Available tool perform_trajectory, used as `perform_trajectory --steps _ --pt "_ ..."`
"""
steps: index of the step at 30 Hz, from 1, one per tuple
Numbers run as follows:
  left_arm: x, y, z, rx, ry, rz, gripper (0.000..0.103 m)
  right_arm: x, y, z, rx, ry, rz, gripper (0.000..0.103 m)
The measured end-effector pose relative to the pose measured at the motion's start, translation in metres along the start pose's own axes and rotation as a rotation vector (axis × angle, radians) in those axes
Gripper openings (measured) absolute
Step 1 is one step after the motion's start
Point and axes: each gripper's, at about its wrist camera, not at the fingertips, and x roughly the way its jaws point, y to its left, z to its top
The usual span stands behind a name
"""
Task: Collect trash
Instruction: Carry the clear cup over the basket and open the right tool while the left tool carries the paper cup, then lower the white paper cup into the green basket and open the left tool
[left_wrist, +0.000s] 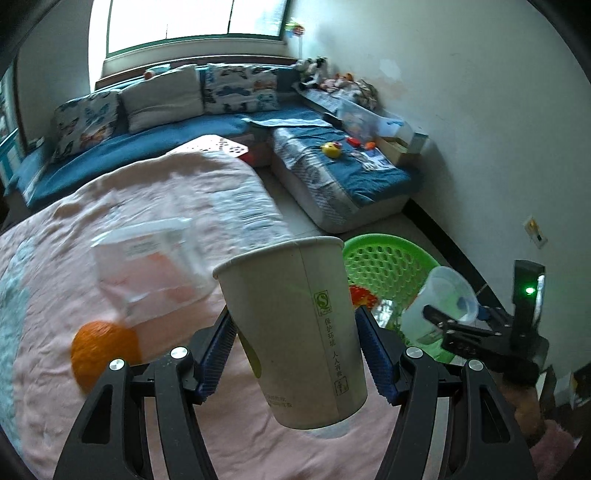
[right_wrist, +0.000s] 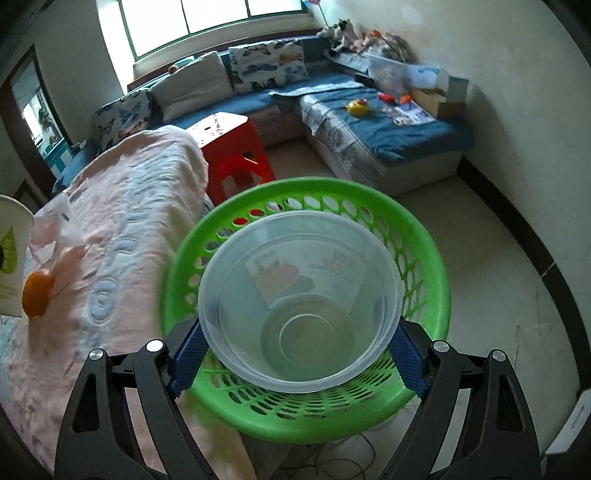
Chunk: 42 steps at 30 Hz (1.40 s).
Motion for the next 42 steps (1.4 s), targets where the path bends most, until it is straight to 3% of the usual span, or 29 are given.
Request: perform_trajectory --steps 7,23,42 --pt "0.023 -0.029 0.012 0.035 0.021 -0.041 0.064 -0.001 -0.012 -0.005 0.019 -0.012 0.006 0.093" --pt "0.098 -0.089 0.019 0.1 0.114 -0.138 0.066 -0.049 -0.052 -0.024 0.083 -0.085 -0.02 0.093" --pt "0.161 -0.125 0.024 0.143 0.178 -0.203 0.072 -0.06 -0.066 -0.044 0.118 -0.091 -0.06 0.093"
